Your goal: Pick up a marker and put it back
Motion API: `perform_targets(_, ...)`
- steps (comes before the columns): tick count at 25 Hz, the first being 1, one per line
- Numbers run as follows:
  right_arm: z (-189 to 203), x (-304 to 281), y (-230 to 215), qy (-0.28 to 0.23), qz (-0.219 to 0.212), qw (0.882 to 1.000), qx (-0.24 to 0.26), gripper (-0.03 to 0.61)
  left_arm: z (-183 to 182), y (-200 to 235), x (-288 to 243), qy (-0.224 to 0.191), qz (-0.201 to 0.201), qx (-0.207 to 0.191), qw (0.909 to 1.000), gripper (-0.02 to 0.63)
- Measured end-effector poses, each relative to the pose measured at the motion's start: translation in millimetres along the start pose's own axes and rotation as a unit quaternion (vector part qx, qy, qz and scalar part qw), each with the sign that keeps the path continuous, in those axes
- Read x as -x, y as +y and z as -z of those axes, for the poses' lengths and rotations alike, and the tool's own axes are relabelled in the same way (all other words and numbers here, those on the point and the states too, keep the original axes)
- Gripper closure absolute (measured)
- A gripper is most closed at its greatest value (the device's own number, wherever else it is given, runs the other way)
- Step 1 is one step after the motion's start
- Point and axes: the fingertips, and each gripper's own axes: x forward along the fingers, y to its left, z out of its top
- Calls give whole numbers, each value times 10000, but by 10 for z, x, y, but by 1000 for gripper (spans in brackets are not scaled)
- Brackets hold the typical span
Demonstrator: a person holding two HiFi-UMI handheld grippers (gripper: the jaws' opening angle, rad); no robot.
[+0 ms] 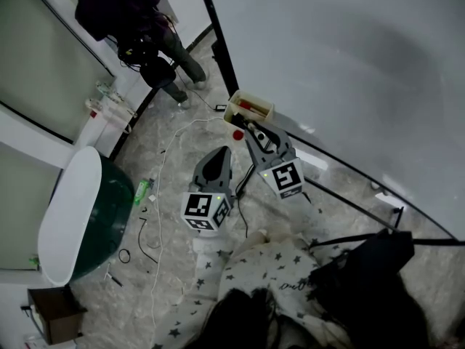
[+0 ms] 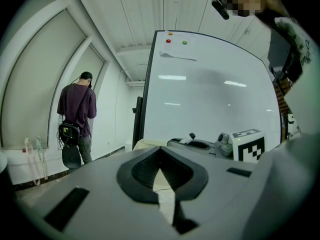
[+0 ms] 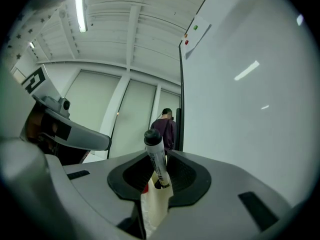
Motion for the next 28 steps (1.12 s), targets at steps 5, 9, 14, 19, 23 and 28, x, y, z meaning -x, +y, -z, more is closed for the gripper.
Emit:
perform_targets(5, -141, -38, -24, -56, -120, 9999, -23, 494, -76, 28, -34, -43, 24, -30, 10000, 614)
perform_targets(9, -319, -29, -33, -77, -290, 9994, -143, 494, -199, -12, -71, -87, 109, -100, 9999, 614)
perform_targets(14, -573, 17, -45, -52, -430, 9988, -249, 494, -373, -109, -123, -157, 250, -168, 9994, 614)
perform_targets(19, -874, 76, -120, -72, -551, 9976, -422, 494, -589, -233, -181, -207, 499, -200, 9983, 614)
perform_targets(23, -1132, 187, -115, -192, -614, 9965, -535, 494, -801, -354, -127, -256, 687, -281, 9969, 614)
perform_targets(28, -1330, 279, -105, -208, -615, 9970, -419, 494, -996, -432, -64, -377, 829, -280, 9955, 614)
